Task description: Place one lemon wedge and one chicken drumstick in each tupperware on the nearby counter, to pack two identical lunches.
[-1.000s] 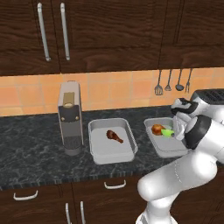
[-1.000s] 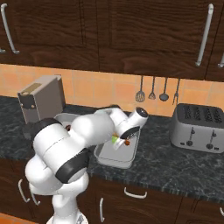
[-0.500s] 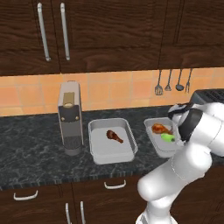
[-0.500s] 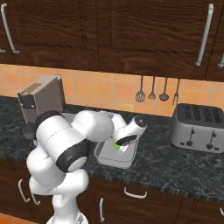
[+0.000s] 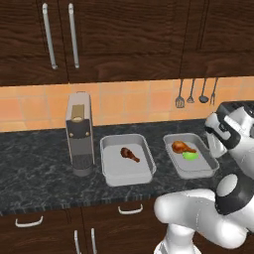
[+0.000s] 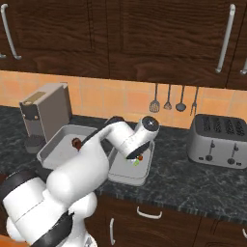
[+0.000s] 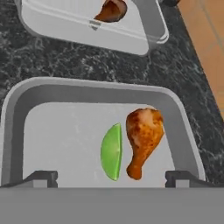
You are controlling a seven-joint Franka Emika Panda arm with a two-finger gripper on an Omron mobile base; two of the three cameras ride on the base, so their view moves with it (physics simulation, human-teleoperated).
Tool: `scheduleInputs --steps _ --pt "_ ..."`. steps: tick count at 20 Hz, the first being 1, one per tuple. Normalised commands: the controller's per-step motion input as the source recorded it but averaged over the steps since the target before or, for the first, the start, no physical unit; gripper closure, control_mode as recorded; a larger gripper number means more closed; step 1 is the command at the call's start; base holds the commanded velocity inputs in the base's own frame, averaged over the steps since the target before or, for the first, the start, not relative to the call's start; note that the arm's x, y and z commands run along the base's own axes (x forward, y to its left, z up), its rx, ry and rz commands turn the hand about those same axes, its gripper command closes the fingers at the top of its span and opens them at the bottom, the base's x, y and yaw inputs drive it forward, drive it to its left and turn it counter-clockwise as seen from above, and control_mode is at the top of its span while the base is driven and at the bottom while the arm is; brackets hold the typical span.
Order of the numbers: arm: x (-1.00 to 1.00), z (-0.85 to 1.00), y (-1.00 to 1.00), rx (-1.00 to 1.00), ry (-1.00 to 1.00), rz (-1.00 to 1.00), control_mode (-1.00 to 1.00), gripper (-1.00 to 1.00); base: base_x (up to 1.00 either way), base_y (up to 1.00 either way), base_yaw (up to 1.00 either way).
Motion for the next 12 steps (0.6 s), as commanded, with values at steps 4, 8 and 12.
scheduleInputs --steps 4,8,12 --pt "-0.02 0.28 0.80 -0.09 -0.17 -0.54 -1.00 -1.00 0.00 0.00 0.00" --pt "-0.02 0.14 0.28 0.04 -0.19 -0.87 -1.00 -1.00 0.00 0.00 0.00" --pt "0.00 0.48 0.28 0.16 -0.16 -0.81 -1.00 -1.00 0.00 0.00 0.00"
